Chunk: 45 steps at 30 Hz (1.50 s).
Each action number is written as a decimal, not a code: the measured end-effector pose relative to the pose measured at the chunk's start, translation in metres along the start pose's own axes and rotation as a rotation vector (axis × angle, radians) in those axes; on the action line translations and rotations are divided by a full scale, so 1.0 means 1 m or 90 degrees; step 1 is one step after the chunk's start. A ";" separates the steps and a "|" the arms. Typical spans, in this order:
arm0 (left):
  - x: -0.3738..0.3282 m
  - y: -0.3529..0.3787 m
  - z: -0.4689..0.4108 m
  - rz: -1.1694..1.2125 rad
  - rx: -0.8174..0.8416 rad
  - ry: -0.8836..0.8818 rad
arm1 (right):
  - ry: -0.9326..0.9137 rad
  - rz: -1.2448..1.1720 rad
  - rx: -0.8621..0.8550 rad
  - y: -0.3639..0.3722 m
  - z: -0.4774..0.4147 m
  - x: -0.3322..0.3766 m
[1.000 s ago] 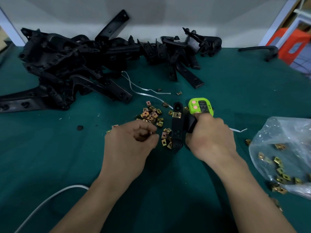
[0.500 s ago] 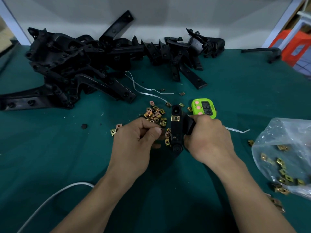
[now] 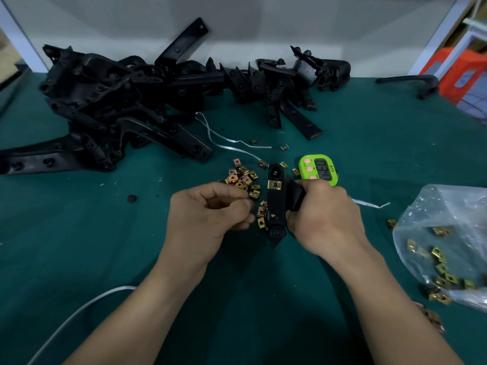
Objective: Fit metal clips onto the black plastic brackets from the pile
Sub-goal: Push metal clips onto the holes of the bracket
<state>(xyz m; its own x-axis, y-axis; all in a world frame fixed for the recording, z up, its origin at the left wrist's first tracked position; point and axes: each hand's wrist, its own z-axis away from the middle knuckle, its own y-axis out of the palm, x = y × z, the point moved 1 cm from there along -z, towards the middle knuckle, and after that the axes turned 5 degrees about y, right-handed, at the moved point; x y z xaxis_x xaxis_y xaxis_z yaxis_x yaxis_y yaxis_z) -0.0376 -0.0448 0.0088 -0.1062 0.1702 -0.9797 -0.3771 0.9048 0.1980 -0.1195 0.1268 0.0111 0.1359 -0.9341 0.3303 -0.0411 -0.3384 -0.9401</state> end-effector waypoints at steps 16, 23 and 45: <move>0.006 0.003 0.002 -0.159 0.113 0.082 | -0.011 0.012 -0.001 0.000 0.000 0.001; 0.005 0.002 0.002 -0.107 0.208 0.015 | -0.019 0.027 -0.018 -0.001 0.000 0.001; 0.005 0.006 0.010 -0.097 0.228 -0.040 | -0.084 0.124 -0.024 -0.002 0.009 0.015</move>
<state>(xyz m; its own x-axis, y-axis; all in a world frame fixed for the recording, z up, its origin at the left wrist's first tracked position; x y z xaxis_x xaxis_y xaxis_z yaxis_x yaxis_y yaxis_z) -0.0308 -0.0342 0.0048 -0.0136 0.0366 -0.9992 -0.0374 0.9986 0.0370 -0.1084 0.1146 0.0176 0.2500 -0.9600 0.1261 -0.1153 -0.1588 -0.9805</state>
